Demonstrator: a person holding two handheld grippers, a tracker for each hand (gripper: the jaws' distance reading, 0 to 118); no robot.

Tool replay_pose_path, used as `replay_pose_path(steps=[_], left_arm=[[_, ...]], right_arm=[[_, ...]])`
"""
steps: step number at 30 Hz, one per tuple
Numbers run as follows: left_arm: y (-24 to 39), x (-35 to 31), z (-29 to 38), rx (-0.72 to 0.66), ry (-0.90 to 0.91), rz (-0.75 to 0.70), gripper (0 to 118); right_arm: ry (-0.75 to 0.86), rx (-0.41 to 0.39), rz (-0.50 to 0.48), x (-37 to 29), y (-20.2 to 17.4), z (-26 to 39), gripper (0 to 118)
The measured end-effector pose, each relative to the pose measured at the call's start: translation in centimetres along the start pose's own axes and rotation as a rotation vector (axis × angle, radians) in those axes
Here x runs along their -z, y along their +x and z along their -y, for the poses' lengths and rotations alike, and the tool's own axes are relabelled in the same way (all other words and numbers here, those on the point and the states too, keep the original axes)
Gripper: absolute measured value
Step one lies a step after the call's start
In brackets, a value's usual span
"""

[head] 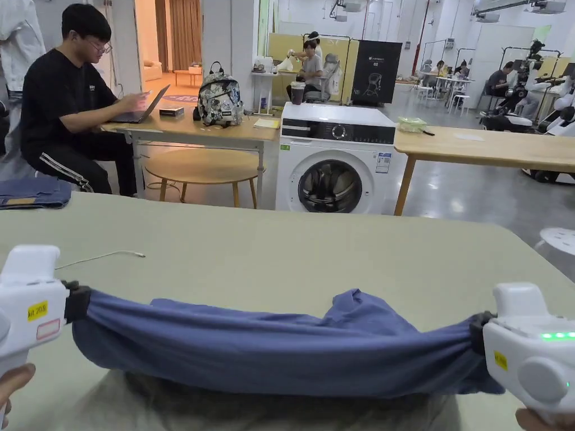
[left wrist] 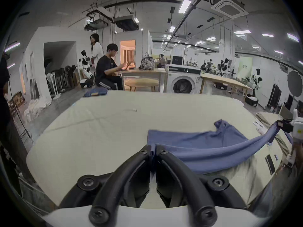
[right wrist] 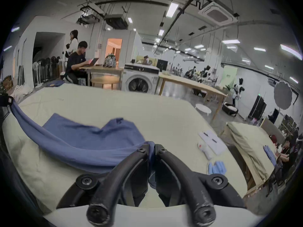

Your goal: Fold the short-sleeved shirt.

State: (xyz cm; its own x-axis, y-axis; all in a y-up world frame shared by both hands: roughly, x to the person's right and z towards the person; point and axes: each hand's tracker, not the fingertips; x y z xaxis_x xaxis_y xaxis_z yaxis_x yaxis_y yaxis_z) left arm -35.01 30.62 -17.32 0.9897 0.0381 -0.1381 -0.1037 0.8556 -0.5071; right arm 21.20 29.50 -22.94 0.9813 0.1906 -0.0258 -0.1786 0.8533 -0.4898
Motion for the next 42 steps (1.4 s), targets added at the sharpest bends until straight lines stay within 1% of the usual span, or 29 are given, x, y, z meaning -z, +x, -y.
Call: replay_pose_path(steps=[2,6,10,16,20,26,31,37,38,39,40,41,42], left_arm=[[0.3,-0.4,2.2,0.007,-0.04,-0.009,0],[0.4,-0.1,6.2,0.0,-0.133,-0.013,0],[0.4,0.7,9.3,-0.004,-0.218,-0.022,0],[0.3,2.1,12.7,-0.003,-0.362,-0.028,0],[0.3,2.6,14.4,0.026,-0.436,-0.031,0],[0.1,3.7,16.0,0.052,-0.523,-0.037,0],[0.3,4.4,16.9,0.068,-0.557,-0.045,0],[-0.2,4.8,16.3,0.033,-0.569,-0.04,0],[-0.2,4.9,16.1,0.02,-0.567,-0.04,0],[-0.2,4.8,15.9,0.005,-0.56,-0.042,1],[-0.1,4.7,15.7,-0.008,-0.547,-0.041,3],[0.0,4.5,15.5,-0.016,-0.537,-0.039,9],[0.1,4.5,15.2,-0.017,-0.53,-0.049,20]], right_arm=[[-0.045,0.0,-0.013,0.0,-0.1,2.1,5],[-0.151,-0.024,-0.032,0.3,-0.4,6.0,5],[-0.244,-0.023,-0.051,1.3,-0.3,9.2,5],[-0.393,-0.071,-0.087,2.8,-0.3,12.3,5],[-0.463,-0.088,-0.099,3.2,-0.2,13.6,5],[-0.564,-0.075,-0.109,4.2,-0.1,15.7,5],[-0.576,-0.106,-0.088,4.7,-0.8,16.8,5],[-0.614,-0.095,-0.053,5.1,-1.4,16.1,5],[-0.621,-0.101,-0.045,5.2,-1.6,15.9,7],[-0.627,-0.111,-0.036,5.1,-1.9,15.7,13],[-0.634,-0.131,-0.024,5.1,-2.1,15.5,22],[-0.631,-0.162,-0.005,5.0,-2.2,15.3,33],[-0.617,-0.179,0.005,4.8,-2.3,15.1,47]])
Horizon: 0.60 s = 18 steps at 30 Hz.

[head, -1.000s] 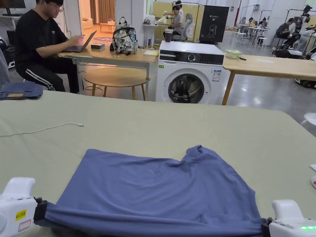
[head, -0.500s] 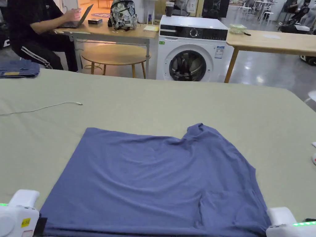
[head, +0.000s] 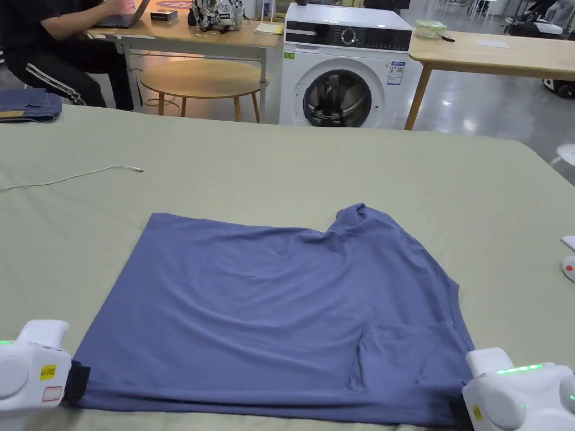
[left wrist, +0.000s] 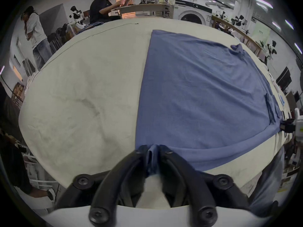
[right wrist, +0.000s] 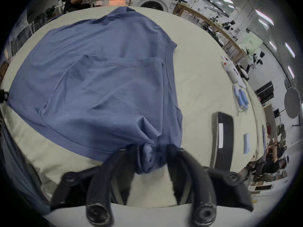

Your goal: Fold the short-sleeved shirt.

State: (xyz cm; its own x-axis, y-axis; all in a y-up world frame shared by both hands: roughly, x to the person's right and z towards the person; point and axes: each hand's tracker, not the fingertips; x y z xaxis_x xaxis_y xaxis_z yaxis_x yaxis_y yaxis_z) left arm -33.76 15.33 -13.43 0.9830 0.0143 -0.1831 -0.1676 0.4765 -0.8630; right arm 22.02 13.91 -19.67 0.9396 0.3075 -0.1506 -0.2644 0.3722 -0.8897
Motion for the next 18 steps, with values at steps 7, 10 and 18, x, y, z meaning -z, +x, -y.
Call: replay_pose_path(steps=[7,10,18], left_arm=[[1.4,-3.2,-2.6,-0.035,0.164,0.01,34],[2.7,-4.2,-3.7,-0.033,0.266,0.025,34],[7.5,-6.7,-3.7,0.02,0.57,0.096,32]], right_arm=[[0.179,0.111,-0.011,-4.1,0.7,-1.8,56],[0.291,0.187,-0.047,-5.7,0.1,-2.8,56],[0.665,0.338,-0.09,-7.9,-3.7,-3.1,16]])
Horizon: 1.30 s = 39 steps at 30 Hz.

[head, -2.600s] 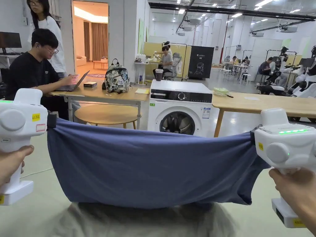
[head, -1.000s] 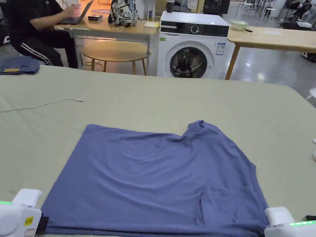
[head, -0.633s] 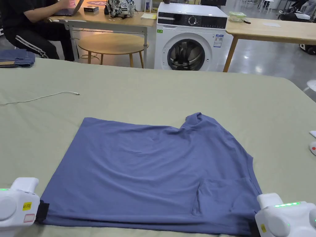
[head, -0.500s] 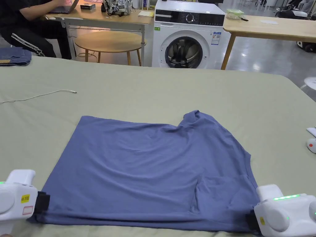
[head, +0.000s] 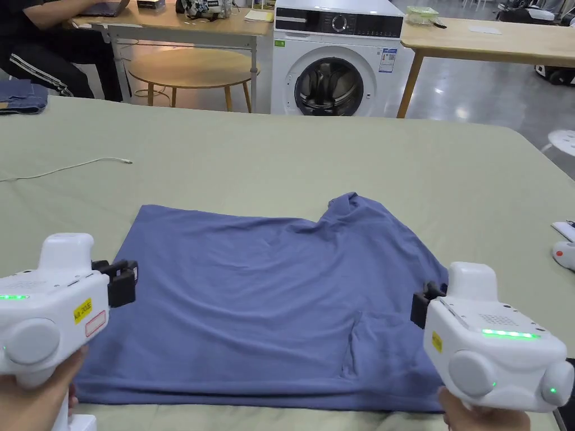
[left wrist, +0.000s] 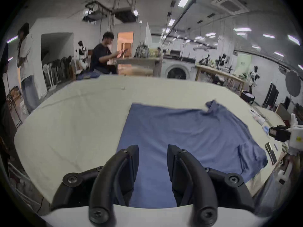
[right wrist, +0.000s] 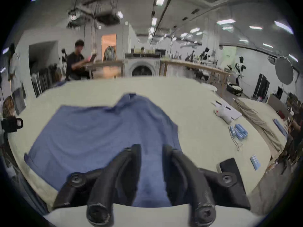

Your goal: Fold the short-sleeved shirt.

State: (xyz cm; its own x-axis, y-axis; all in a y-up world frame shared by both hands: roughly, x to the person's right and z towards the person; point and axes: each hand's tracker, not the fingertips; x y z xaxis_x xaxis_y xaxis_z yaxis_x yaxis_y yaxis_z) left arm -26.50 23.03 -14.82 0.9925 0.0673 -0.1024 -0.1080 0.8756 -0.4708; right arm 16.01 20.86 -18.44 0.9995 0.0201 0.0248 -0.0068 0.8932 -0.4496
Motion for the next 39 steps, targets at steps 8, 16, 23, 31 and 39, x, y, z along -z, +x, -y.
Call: replay_pose_path(steps=[8,16,23,31,39], left_arm=[[1.9,-0.6,0.3,0.017,0.134,-0.039,0],[1.7,-0.5,0.4,0.064,0.082,-0.074,0],[-2.0,-1.4,0.8,0.067,-0.109,-0.056,0],[-6.3,-0.5,2.4,0.078,-0.431,-0.074,0],[-8.6,1.5,5.3,-0.026,-0.588,-0.067,0]], right_arm=[[0.114,-0.019,-0.039,-1.0,-2.0,0.1,0],[0.111,0.024,-0.062,-1.1,-2.6,0.0,0],[0.112,-0.003,-0.044,-1.5,-3.0,0.4,0],[0.047,-0.037,-0.068,-0.5,-3.5,1.2,0],[-0.021,-0.039,-0.076,0.5,-3.5,2.2,0]])
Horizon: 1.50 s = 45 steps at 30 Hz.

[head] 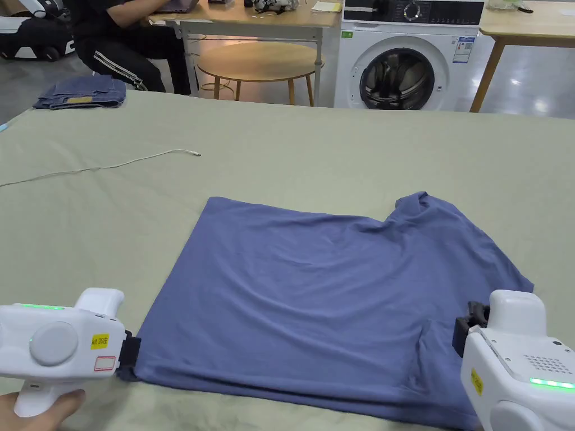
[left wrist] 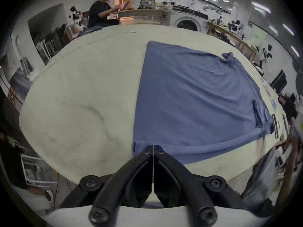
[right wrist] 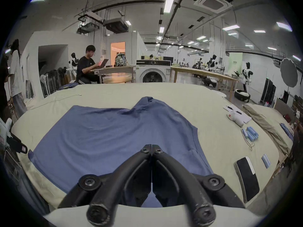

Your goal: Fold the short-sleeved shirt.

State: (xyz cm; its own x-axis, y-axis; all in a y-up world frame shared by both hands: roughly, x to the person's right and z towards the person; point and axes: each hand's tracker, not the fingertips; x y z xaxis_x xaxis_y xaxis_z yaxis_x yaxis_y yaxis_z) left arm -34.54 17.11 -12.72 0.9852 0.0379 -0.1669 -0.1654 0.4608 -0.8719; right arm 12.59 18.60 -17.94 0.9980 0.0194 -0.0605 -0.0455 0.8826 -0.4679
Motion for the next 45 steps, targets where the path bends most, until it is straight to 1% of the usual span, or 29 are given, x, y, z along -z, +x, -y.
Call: replay_pose_path(steps=[1,2,3,4,5,6,8,10,12,14,15,16,17,18,19,20,22,25,28,31,35,38,40,41,42,43,44,45], left_arm=[[0.0,0.4,0.0,0.004,-0.02,-0.016,0],[-1.8,2.2,-0.6,-0.009,-0.023,-0.018,0],[-2.2,2.5,-0.6,-0.046,-0.03,-0.007,4],[-2.6,2.8,-0.7,-0.078,-0.033,0.014,16],[-2.9,3.0,-0.7,-0.104,-0.031,0.029,34],[-2.9,3.0,-0.8,-0.102,-0.033,0.033,40],[-3.0,3.7,-0.9,-0.105,-0.046,0.041,46],[-1.8,3.6,-0.5,-0.11,-0.082,0.032,47],[-1.6,4.3,-0.4,-0.096,-0.109,0.004,47],[-1.3,4.3,-0.3,-0.095,-0.108,0.007,47],[-1.1,4.2,-0.3,-0.09,-0.106,0.001,43],[-0.8,4.0,-0.2,-0.069,-0.099,-0.013,35],[-0.5,3.9,-0.1,-0.05,-0.091,-0.016,19],[-0.6,3.9,-0.1,-0.039,-0.079,-0.004,2],[-0.5,4.1,0.0,-0.042,-0.074,0.008,1],[-0.3,4.3,0.1,-0.063,-0.067,0.052,1],[-0.2,4.7,0.2,-0.031,-0.08,0.015,0],[-0.7,4.1,0.2,-0.071,-0.061,0.043,0],[-0.6,3.2,0.4,-0.055,-0.039,0.043,0],[-0.3,2.3,0.4,-0.034,-0.018,0.042,0],[0.3,1.6,0.2,-0.032,-0.011,0.058,0],[0.8,1.6,0.1,-0.026,-0.011,0.053,0],[1.1,1.6,0.0,-0.026,-0.009,0.052,0],[1.3,1.5,0.0,-0.025,-0.007,0.055,0],[1.4,1.5,-0.1,-0.026,-0.006,0.056,0],[1.6,1.5,-0.2,-0.023,-0.006,0.057,0],[1.8,1.4,-0.2,-0.017,-0.001,0.055,0],[2.0,1.4,-0.2,-0.013,-0.003,0.053,0]], right_arm=[[-0.009,0.001,0.001,0.1,0.1,0.2,0],[-0.018,0.002,0.002,0.3,0.1,0.3,0],[-0.025,0.001,0.004,0.4,0.2,0.4,0],[-0.033,0.001,0.005,0.5,0.3,0.5,0],[-0.042,0.001,0.005,0.6,0.3,0.7,0],[-0.047,0.0,0.006,0.7,0.4,0.8,0],[-0.054,-0.002,0.008,0.8,0.5,0.9,0],[-0.061,-0.001,0.011,0.8,0.6,1.1,0],[-0.067,-0.001,0.011,0.9,0.7,1.1,0],[-0.071,-0.001,0.012,0.9,0.7,1.2,0],[-0.072,-0.001,0.014,1.0,0.7,1.2,0],[-0.075,-0.002,0.015,1.0,0.7,1.3,0],[-0.077,-0.001,0.014,1.0,0.7,1.3,0],[-0.08,0.001,0.014,1.0,0.7,1.3,0],[-0.083,0.001,0.014,1.1,0.7,1.4,0],[-0.085,0.002,0.012,1.1,0.7,1.5,0],[-0.092,0.004,0.01,1.2,0.7,1.7,0],[-0.105,0.012,0.004,1.0,1.2,2.0,0],[-0.117,0.022,0.005,0.6,2.4,1.7,0],[-0.146,0.018,0.03,0.0,4.3,0.8,0],[-0.238,-0.016,0.068,-0.4,7.7,-0.6,0],[-0.301,-0.015,0.085,-0.3,9.8,-0.9,1],[-0.365,-0.024,0.092,0.2,10.7,-0.7,18],[-0.406,-0.034,0.092,0.5,11.0,-0.3,30],[-0.443,-0.034,0.078,0.9,11.3,0.0,45],[-0.486,-0.032,0.071,1.3,11.5,0.4,54],[-0.527,-0.047,0.068,1.8,11.5,0.9,57],[-0.539,-0.051,0.064,2.1,11.5,1.4,57]])
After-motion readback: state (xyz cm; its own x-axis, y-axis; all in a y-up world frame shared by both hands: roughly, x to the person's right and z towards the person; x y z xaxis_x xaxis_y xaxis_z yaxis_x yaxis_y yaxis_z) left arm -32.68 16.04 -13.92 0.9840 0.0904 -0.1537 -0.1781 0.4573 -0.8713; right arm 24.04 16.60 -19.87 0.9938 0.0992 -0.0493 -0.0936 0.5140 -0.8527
